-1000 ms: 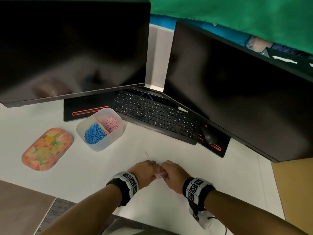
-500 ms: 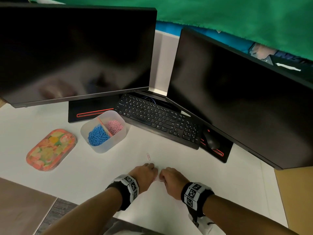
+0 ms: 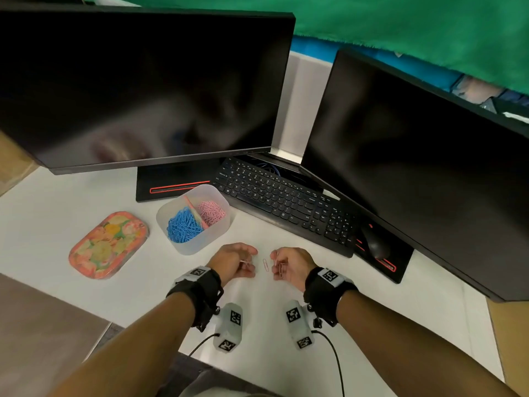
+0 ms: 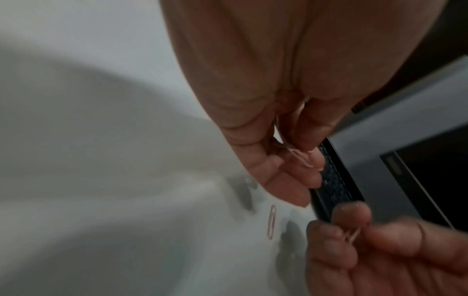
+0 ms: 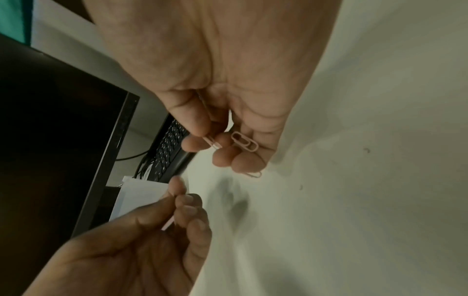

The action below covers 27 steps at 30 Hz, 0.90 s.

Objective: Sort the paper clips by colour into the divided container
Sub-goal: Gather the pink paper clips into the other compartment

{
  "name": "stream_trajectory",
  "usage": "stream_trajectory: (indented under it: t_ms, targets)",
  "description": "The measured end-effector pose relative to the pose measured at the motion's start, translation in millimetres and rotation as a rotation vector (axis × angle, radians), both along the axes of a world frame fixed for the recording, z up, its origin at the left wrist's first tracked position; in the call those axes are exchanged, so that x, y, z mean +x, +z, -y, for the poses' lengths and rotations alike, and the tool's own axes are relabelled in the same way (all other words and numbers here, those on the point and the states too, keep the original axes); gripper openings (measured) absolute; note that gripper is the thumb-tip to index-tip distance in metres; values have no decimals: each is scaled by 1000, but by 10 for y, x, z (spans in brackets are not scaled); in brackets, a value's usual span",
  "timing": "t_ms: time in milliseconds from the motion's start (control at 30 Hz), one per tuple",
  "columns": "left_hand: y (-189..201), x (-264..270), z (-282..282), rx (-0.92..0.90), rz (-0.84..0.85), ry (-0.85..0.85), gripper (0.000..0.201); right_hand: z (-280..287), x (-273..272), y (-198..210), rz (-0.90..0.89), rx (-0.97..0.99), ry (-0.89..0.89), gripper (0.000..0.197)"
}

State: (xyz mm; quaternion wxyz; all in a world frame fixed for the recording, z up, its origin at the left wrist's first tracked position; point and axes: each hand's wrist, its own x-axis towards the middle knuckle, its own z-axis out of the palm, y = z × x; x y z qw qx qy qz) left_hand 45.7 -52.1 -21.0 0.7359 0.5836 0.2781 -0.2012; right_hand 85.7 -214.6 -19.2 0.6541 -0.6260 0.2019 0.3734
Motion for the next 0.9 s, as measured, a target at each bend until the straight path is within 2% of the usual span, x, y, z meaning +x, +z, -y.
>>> stream_trajectory:
  t_ms: [67,133,167,200,267,300,367,467,600,733,833,900]
  targets:
    - [24,41,-18,-111,-74,57,23,-36,17,-1,-104,47,-46,24]
    - [-3,88,-3,-102,-121,46,19,-62,31,-12,-149,45,-63,26]
    - [-31,111,9,23,-90,-19,20,-64,38,-15,-148,25,-69,28]
    - [-60,126,21,227,-25,-142,22,-55,42,-22,-133,-7,-70,30]
    - [-105,138,61,725,196,-458,17,-4,46,-42,-80,-76,-59,31]
    - [-118,150,89,883,303,-604,10,29,47,-48,-47,-108,-46,31]
    - [-177,192,139,1050,451,-827,18,95,49,-49,-3,-157,-17,30]
    - [-192,262,162,1200,509,-1013,26,170,56,-23,8,-188,1,32]
    - [-191,305,149,1250,516,-1125,20,232,81,-2,27,-210,15,34]
    - [-178,271,206,1272,411,-1222,29,250,120,37,36,-230,17,33]
    - [-163,184,217,1153,323,-1077,26,181,180,98,47,-265,61,29]
    - [-72,169,153,993,274,-816,16,44,249,171,50,-273,106,23]
